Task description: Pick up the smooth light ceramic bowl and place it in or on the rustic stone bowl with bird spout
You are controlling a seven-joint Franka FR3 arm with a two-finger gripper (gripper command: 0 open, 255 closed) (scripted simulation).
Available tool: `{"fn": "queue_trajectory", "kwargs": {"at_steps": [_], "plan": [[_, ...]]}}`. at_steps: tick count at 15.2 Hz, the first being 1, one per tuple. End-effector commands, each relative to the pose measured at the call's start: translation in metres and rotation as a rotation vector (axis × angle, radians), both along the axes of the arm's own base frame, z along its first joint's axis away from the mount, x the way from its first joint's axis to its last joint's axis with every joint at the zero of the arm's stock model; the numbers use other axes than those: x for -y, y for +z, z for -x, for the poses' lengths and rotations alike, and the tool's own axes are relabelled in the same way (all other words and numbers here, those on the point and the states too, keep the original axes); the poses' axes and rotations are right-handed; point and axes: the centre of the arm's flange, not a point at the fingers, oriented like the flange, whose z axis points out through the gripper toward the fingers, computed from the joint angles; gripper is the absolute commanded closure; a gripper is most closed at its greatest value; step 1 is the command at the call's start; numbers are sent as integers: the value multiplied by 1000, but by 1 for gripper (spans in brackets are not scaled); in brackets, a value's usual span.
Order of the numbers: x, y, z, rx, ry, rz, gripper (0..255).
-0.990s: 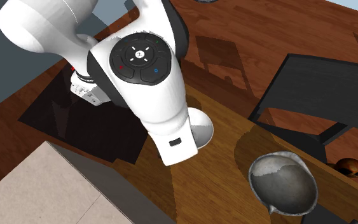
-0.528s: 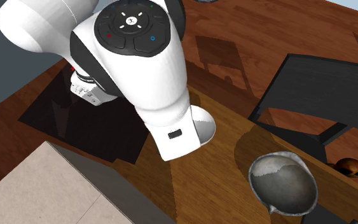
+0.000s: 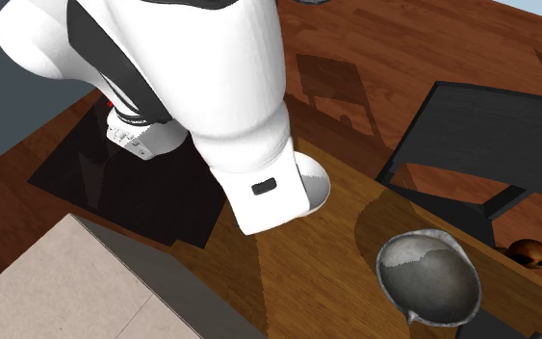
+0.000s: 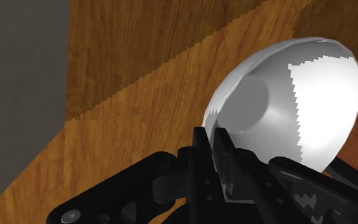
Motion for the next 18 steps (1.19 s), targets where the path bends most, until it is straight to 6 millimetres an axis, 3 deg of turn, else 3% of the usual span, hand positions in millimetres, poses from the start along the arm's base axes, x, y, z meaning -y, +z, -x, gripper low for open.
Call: {"fn": "queue_trajectory", "kwargs": {"at_steps": [1,11,18], "plan": [[0,10,1,-1,0,0,255],[0,60,1,-1,0,0,255],[21,74,-88,-1,0,0,255]]}}
